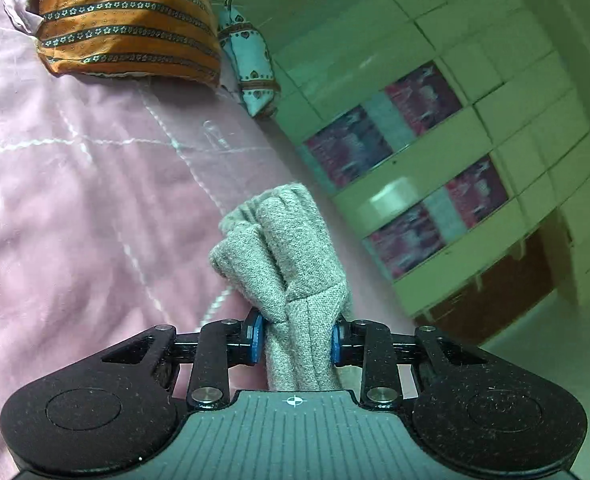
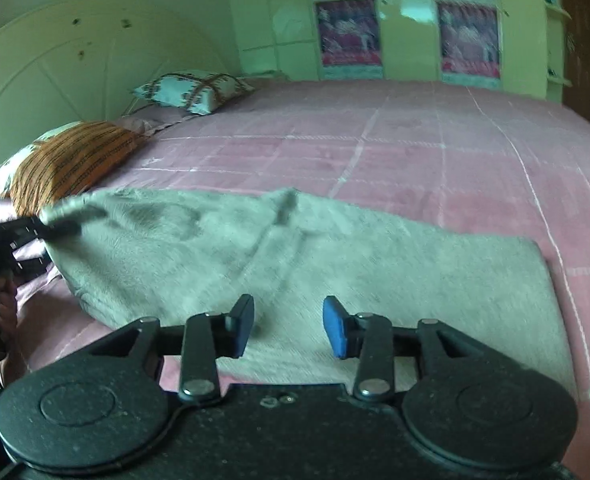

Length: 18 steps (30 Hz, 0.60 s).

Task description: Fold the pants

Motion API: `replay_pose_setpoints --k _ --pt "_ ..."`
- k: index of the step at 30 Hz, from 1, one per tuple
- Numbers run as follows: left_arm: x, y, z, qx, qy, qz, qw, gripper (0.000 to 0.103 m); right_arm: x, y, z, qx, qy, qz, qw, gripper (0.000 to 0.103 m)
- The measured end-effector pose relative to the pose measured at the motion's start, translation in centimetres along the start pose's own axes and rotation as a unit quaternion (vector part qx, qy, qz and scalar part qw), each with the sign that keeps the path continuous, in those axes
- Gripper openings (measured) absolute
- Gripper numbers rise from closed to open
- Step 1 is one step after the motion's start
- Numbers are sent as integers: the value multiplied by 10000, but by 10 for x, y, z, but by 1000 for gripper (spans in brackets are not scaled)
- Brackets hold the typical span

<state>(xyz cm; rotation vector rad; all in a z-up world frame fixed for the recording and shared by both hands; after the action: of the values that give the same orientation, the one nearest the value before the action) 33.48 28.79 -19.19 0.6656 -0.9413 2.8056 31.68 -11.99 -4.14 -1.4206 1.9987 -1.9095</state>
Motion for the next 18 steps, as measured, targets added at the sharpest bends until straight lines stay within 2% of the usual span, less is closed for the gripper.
replay_pose_setpoints --k 2,3,4,5,7,8,10,13,18 --pt "-8 0 -2 -142 -165 -107 9997 31 -18 0 -9 186 22 -170 9997 34" --pt "-11 2 -7 -261 -322 -194 9990 31 -33 4 -12 318 210 -458 9982 32" --pt "-16 4 -14 -311 -483 -332 9978 32 -55 15 -10 397 460 -1014 9930 31" --pt "-21 7 -20 -334 -575 -431 9969 32 -64 21 -8 367 546 -1042 9924 32" --pt "-20 8 -23 -271 -507 -428 9974 32 -67 13 -7 209 592 -1079 9922 31" --pt "-19 7 -18 -342 -529 -399 9972 32 -61 7 -6 55 515 -933 9943 31" --pt "-12 1 -1 -535 -468 -224 9972 32 -37 2 -4 -58 419 -351 9985 34" --pt "0 -2 44 -963 -322 109 9948 32 -5 6 7 -173 423 83 9989 36" --pt "11 19 158 -2025 249 380 9782 32 56 16 54 -1053 606 904 9885 37"
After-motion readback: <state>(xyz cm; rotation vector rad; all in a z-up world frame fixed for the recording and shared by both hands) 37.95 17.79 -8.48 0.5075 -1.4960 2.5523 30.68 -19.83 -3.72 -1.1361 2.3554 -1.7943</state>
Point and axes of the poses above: each gripper's, at about its wrist camera, not at the fingertips, and x roughly against the way its jaws point, z to its right, y to its underside, the point moved 3 cm from there along -x, roughly the way its jaws point, and after that the axes turned 13 degrees about -y, right-handed, at the moved point
